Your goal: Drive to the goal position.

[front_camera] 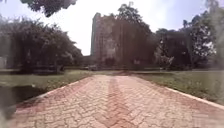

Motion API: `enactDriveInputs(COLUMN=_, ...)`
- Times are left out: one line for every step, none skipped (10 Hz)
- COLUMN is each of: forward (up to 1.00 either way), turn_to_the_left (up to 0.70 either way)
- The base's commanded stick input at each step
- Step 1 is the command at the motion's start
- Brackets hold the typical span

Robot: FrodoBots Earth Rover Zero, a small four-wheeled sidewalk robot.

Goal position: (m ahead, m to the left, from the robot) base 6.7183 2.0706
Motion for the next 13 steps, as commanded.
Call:
enactDriveInputs(forward=0.7, turn_to_the_left=0.0)
enactDriveInputs(forward=0.7, turn_to_the_left=0.0)
enactDriveInputs(forward=0.7, turn_to_the_left=0.0)
enactDriveInputs(forward=0.7, turn_to_the_left=0.0)
enactDriveInputs(forward=0.7, turn_to_the_left=0.0)
enactDriveInputs(forward=0.7, turn_to_the_left=0.0)
enactDriveInputs(forward=0.7, turn_to_the_left=0.0)
enactDriveInputs(forward=0.7, turn_to_the_left=0.0)
enactDriveInputs(forward=0.7, turn_to_the_left=0.0)
enactDriveInputs(forward=0.7, turn_to_the_left=0.0)
enactDriveInputs(forward=0.7, turn_to_the_left=0.0)
enactDriveInputs(forward=0.7, turn_to_the_left=0.0)
enactDriveInputs(forward=0.7, turn_to_the_left=0.0)
